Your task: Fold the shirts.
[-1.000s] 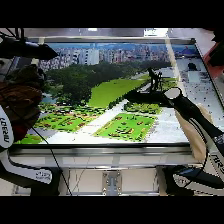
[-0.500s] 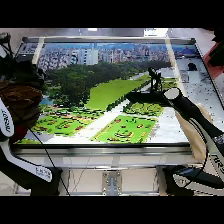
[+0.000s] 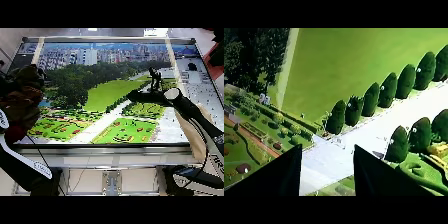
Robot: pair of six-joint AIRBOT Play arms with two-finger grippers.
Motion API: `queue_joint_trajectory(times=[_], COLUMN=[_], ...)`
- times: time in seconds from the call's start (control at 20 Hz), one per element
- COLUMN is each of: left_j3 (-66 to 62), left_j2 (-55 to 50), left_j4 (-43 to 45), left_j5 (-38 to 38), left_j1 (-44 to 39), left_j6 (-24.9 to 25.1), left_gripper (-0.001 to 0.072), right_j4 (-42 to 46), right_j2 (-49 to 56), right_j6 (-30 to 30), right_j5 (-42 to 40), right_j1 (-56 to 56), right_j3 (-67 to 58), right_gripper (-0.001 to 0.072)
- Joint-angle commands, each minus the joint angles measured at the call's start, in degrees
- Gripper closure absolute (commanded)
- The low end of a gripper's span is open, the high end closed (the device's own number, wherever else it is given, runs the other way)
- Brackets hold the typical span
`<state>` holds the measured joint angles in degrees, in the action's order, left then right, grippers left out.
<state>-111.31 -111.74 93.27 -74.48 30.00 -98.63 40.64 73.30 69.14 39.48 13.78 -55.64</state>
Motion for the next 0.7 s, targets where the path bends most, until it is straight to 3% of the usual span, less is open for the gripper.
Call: queue_joint_trajectory(times=[0.0, 0.2, 0.25, 0.3, 0.35, 0.5, 0.65], left_j3=[-0.04, -0.04, -0.04, -0.04, -0.04, -1.9, -4.72], left_j2=[-0.92, -3.32, -4.13, -4.59, -4.7, -4.55, -2.49], left_j4=[-5.77, -13.55, -19.98, -26.18, -32.61, -55.65, -83.06], left_j5=[0.92, 5.46, 7.04, 8.37, 9.99, 7.98, -1.14], left_j1=[3.28, 3.58, 3.58, 3.58, 3.58, 3.56, 2.1], left_j6=[-0.76, 0.15, 2.47, 5.07, 7.34, 15.26, 28.0], left_gripper=[0.0, 0.0016, 0.0096, 0.0428, 0.0684, 0.0693, 0.0695], right_j4=[0.31, 0.31, 0.11, 0.09, 0.11, -0.13, 0.13], right_j2=[0.04, 0.02, 0.02, 0.02, 0.02, 0.02, -0.46], right_j6=[2.29, 3.13, 3.17, 3.48, 4.31, 4.85, 4.44], right_j5=[-1.46, -1.49, -1.51, -1.53, -1.51, -1.53, -1.92], right_j1=[0.02, 0.02, 0.02, 0.02, 0.02, -0.11, -0.57], right_j3=[-0.02, -0.02, -0.02, -0.02, -0.02, -0.13, -2.75], right_gripper=[0.0333, 0.0334, 0.0334, 0.0334, 0.0334, 0.0336, 0.0337])
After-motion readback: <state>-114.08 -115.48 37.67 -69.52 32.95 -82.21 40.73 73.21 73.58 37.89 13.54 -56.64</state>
